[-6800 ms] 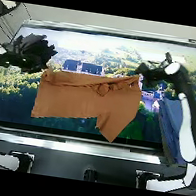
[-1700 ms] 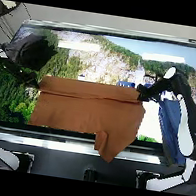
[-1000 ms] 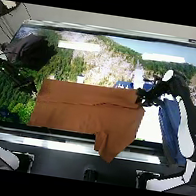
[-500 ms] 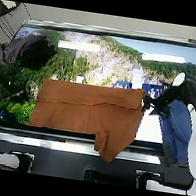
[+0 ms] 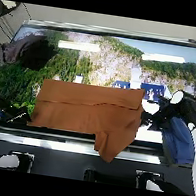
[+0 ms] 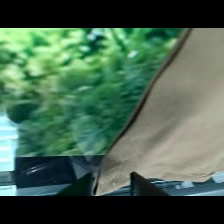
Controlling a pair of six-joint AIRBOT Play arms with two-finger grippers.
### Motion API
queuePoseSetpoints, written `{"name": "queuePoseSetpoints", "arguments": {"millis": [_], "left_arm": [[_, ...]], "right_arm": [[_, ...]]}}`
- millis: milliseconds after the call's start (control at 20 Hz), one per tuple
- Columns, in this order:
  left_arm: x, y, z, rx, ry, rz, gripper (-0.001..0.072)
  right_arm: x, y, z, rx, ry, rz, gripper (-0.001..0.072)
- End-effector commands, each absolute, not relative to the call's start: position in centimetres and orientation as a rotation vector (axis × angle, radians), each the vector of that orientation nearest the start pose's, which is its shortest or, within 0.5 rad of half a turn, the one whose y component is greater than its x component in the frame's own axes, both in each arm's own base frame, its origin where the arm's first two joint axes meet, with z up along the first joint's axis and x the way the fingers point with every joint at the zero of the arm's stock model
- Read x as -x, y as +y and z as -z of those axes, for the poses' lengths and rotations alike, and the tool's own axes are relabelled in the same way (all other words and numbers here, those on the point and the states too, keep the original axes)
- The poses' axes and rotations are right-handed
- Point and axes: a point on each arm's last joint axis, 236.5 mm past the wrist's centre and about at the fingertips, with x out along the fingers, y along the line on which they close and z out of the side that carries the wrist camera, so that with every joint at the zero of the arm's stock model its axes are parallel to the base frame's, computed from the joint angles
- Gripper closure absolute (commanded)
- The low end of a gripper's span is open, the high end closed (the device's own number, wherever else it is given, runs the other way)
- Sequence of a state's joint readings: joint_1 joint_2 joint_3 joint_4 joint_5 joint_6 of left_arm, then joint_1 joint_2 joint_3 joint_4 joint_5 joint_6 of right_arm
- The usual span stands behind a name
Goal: Fold the shirts.
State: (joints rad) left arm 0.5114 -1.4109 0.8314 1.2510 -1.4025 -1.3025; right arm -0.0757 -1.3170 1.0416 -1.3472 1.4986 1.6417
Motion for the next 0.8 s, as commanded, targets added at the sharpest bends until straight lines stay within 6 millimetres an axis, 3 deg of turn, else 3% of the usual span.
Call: {"name": "queuePoseSetpoints", "arguments": {"millis": [0,50,100,250,400,500,600,750], "left_arm": [[-24.4,4.1,11.0,0.670,1.682,0.044,0.0474],[-24.3,4.0,10.9,0.668,1.684,0.054,0.0599],[-24.3,3.9,10.9,0.665,1.686,0.063,0.0680],[-24.1,3.5,10.6,0.653,1.690,0.107,0.0681],[-23.9,3.5,10.5,0.641,1.693,0.129,0.0682],[-24.0,3.5,10.4,0.638,1.687,0.128,0.0682],[-24.0,3.5,10.2,0.628,1.679,0.133,0.0682],[-24.0,3.5,10.0,0.627,1.680,0.136,0.0682]], "right_arm": [[-26.4,3.2,3.2,-0.323,1.763,-0.036,0.0272],[-26.3,3.2,3.0,-0.322,1.759,-0.037,0.0272],[-26.0,3.3,3.0,-0.324,1.754,-0.035,0.0272],[-22.9,4.5,4.4,-0.385,1.763,-0.042,0.0271],[-19.3,7.9,7.2,-0.549,1.731,-0.095,0.0267],[-17.8,8.5,9.4,-0.602,1.721,-0.070,0.0264],[-17.2,9.0,10.8,-0.646,1.712,-0.054,0.0272],[-18.9,10.7,10.6,-0.746,1.629,-0.099,0.0282]]}}
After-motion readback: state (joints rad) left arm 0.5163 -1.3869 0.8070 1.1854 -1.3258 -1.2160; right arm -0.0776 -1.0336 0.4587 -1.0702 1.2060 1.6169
